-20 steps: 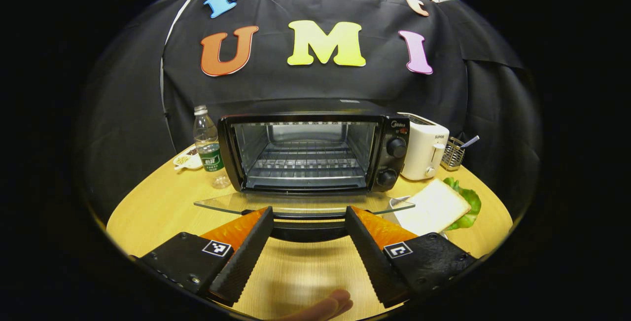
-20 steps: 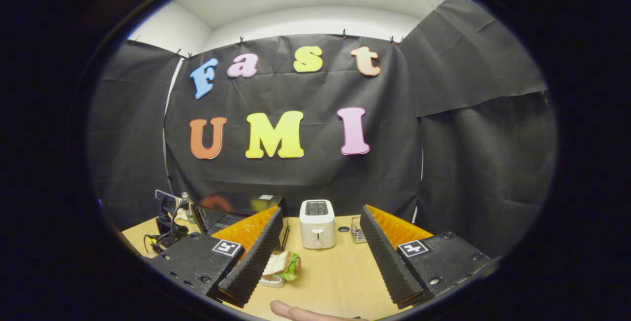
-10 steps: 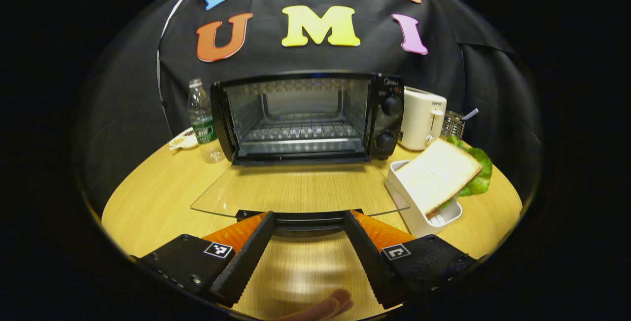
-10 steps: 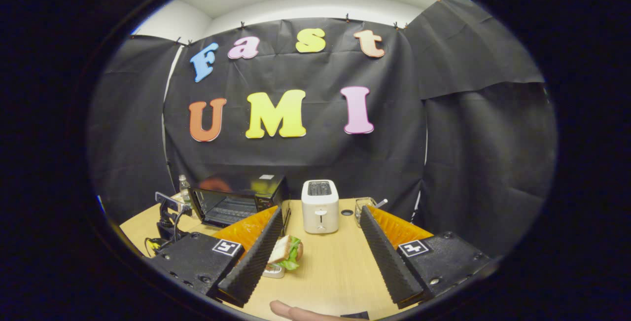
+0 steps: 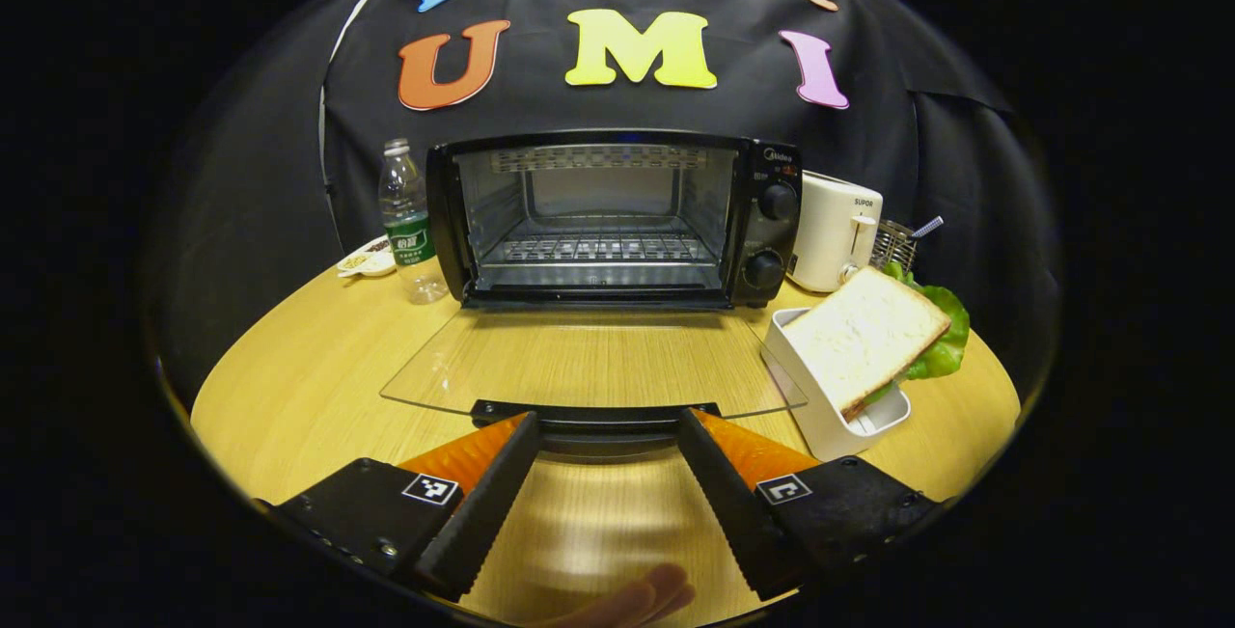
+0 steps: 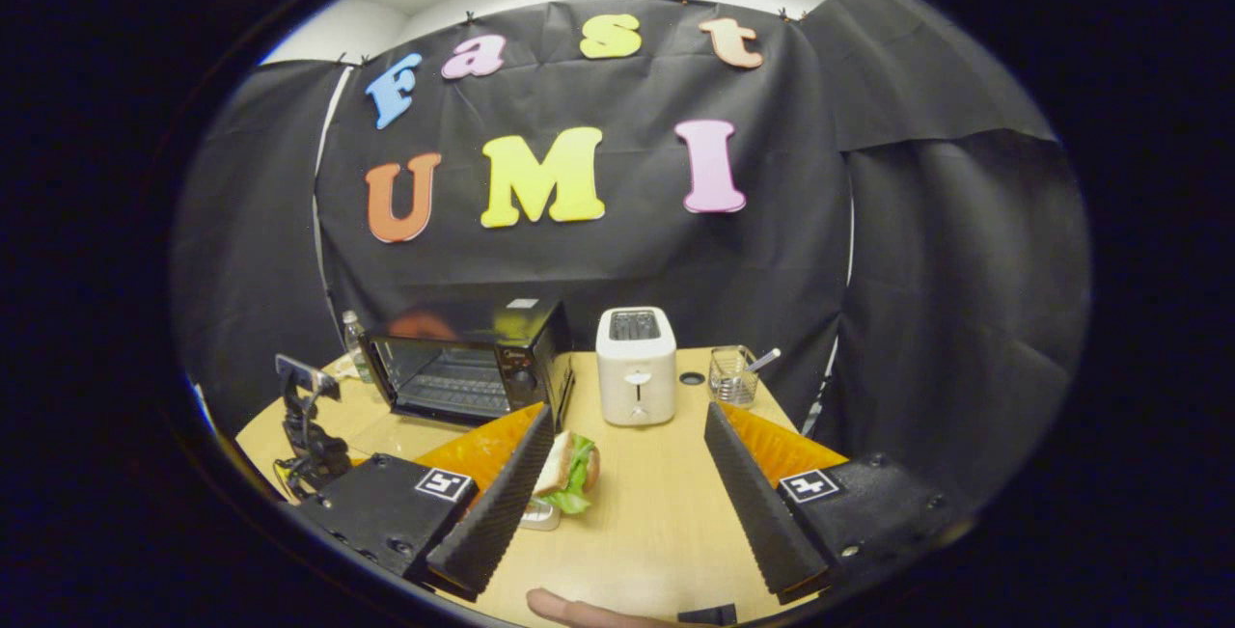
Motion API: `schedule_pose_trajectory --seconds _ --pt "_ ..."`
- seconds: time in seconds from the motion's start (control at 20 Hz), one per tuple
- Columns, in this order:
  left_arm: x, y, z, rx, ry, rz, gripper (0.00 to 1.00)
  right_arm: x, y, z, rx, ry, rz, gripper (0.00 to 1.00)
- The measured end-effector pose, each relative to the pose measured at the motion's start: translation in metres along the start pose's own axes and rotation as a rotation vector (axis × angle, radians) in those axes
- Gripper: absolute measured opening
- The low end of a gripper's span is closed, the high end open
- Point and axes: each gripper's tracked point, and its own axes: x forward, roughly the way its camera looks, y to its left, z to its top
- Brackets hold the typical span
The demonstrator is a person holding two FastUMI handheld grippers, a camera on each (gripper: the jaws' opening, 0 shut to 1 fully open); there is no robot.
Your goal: Open the electric oven with the left hand, put the food in, and close the electric oven.
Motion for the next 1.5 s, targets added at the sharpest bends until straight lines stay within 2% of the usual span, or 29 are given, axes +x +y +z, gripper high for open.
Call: schedule_pose_trajectory --seconds 0.3,0.45,0.7,1.05,1.2,1.3,1.35,1.4,1.45,1.5 --pt "-0.057 0.019 0.086 -0.032 -0.199 0.017 0.96 0.049 0.007 -0.041 0.001 0.217 0.109 1.00" --pt "-0.094 0.025 0.129 -0.025 -0.310 0.021 0.96 0.070 0.015 -0.063 0.030 0.332 0.193 1.00" --pt "-0.159 0.037 0.187 0.016 -0.464 0.069 0.95 0.099 0.036 -0.086 0.105 0.512 0.353 0.97" --pt "-0.215 0.032 0.200 0.013 -0.540 0.084 0.95 0.118 0.057 -0.119 0.219 0.751 0.547 0.95" --pt "-0.226 0.029 0.196 -0.007 -0.539 0.072 0.95 0.128 0.065 -0.133 0.284 0.832 0.592 0.92" --pt "-0.228 0.028 0.192 -0.034 -0.522 0.048 0.95 0.130 0.071 -0.138 0.350 0.880 0.642 0.83" --pt "-0.230 0.032 0.193 -0.039 -0.523 0.051 0.96 0.128 0.077 -0.140 0.393 0.895 0.665 0.74" --pt "-0.233 0.036 0.193 -0.037 -0.521 0.060 0.95 0.128 0.080 -0.142 0.416 0.903 0.677 0.80" --pt "-0.236 0.038 0.191 -0.032 -0.521 0.067 0.95 0.127 0.082 -0.140 0.438 0.896 0.687 0.43" --pt "-0.238 0.037 0.192 -0.029 -0.519 0.068 0.95 0.126 0.080 -0.140 0.441 0.897 0.683 0.51"
